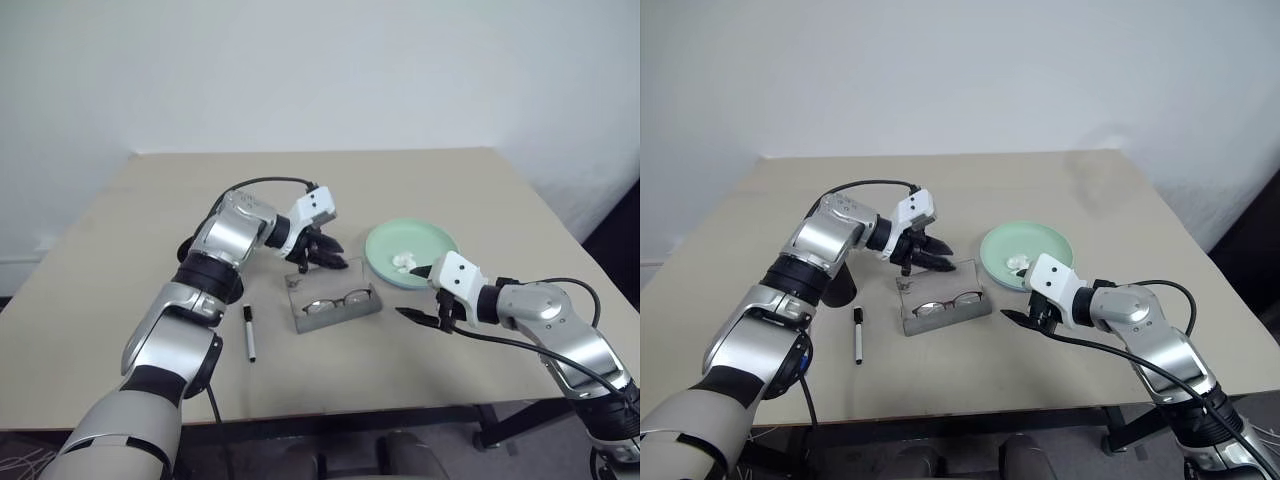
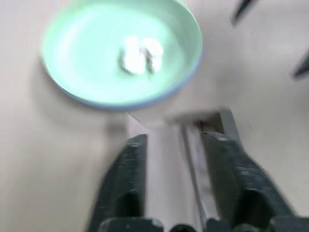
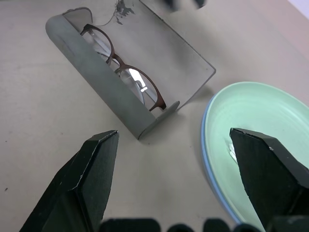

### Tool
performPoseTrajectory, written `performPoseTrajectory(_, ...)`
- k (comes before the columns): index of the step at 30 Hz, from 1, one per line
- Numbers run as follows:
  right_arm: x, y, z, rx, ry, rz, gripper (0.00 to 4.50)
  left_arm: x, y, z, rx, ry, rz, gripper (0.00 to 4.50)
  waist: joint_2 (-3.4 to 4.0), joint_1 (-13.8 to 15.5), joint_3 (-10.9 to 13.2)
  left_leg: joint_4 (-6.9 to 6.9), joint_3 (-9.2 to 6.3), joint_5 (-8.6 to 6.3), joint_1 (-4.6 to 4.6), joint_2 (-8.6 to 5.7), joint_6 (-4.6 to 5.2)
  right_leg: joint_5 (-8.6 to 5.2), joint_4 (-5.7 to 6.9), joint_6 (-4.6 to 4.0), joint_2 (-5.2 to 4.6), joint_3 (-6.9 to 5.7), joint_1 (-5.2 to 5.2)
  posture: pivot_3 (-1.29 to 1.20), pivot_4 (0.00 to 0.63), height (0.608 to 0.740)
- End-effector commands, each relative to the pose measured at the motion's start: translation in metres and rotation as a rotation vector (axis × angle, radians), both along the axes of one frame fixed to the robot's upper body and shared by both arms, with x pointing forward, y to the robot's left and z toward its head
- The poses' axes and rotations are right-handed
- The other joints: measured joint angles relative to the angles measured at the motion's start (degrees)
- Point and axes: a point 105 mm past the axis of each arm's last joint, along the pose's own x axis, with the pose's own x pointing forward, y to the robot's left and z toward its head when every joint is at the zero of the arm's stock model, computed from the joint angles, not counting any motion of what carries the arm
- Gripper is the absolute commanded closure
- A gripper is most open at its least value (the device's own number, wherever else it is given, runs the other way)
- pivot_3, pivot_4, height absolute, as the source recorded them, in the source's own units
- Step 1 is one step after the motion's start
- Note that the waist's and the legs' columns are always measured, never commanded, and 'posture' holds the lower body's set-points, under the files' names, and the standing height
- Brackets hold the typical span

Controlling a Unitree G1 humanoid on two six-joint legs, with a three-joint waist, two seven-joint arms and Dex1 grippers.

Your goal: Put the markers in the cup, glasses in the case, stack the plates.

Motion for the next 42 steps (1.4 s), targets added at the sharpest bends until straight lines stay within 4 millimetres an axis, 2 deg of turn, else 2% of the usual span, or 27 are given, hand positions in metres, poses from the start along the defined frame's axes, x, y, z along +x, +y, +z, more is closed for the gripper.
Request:
performPoseTrajectory(1,0.004,0.002,0.011,0.006,-0.051,0.009,0.50,0.015,0.006,0.013,0.035,-0.087,0.036,3.43,0.00,0.0,0.0,0.00,0.01,0.00,0.00,-0.01,0.00,0.00,-0.01,0.01,0.00,0.00,0.00,0.00,0.000,0.740)
performPoseTrajectory(9,0.003,0.001,0.010,0.005,-0.049,0.000,0.50,0.012,0.014,-0.016,0.136,-0.008,-0.014,3.43,0.00,0.0,0.0,0.00,0.01,0.00,-0.02,-0.02,0.00,0.02,-0.02,0.02,0.01,0.02,0.00,0.00,0.000,0.740)
performPoseTrajectory(15,0.000,0.000,0.009,0.006,-0.047,-0.010,0.50,0.024,0.021,-0.040,0.231,-0.063,0.086,3.43,-0.04,0.1,0.0,0.01,-0.02,-0.02,-0.05,-0.04,0.04,0.04,-0.06,0.06,0.00,0.02,0.01,0.00,0.000,0.740)
performPoseTrajectory(20,-0.001,-0.001,0.009,0.006,-0.047,-0.016,0.50,0.024,0.018,-0.053,0.286,-0.094,0.064,4.46,-0.05,0.1,0.0,0.01,-0.01,-0.03,-0.05,-0.05,0.05,0.06,-0.06,0.09,-0.01,0.04,0.01,0.00,0.000,0.740)
performPoseTrajectory(27,-0.003,-0.004,0.008,0.002,-0.044,-0.025,0.50,0.019,0.004,-0.035,0.125,0.006,0.049,4.46,-0.04,0.8,0.0,0.14,-0.02,-0.02,-0.02,-0.07,0.06,0.07,-0.06,0.12,0.00,0.03,0.13,0.00,0.000,0.740)
performPoseTrajectory(32,-0.003,-0.003,0.008,0.003,-0.041,-0.026,0.50,0.018,0.002,-0.016,0.030,0.044,0.037,4.46,-0.04,1.2,0.0,0.14,-0.02,-0.05,-0.03,-0.07,0.09,0.08,-0.06,0.12,0.00,0.03,0.11,0.00,0.000,0.740)
performPoseTrajectory(36,-0.001,-0.002,0.007,0.004,-0.039,-0.021,0.50,0.018,0.005,-0.009,0.004,0.051,0.043,4.46,-0.04,1.2,0.0,0.14,-0.02,-0.05,-0.05,-0.07,0.09,0.08,-0.06,0.12,0.00,0.04,0.09,0.00,0.000,0.740)
performPoseTrajectory(39,0.000,-0.001,0.008,0.005,-0.040,-0.017,0.50,0.019,0.007,-0.010,0.002,0.052,0.059,3.91,-0.04,1.2,0.0,0.14,-0.02,-0.05,-0.03,-0.06,0.09,0.08,-0.05,0.12,0.00,0.04,0.10,0.00,0.000,0.740)
performPoseTrajectory(42,0.000,0.000,0.008,0.005,-0.040,-0.015,0.50,0.020,0.007,-0.009,-0.016,0.052,0.073,2.94,-0.04,1.2,0.0,0.14,-0.02,-0.05,-0.03,-0.06,0.09,0.08,-0.05,0.12,0.00,0.04,0.10,0.00,0.000,0.740)
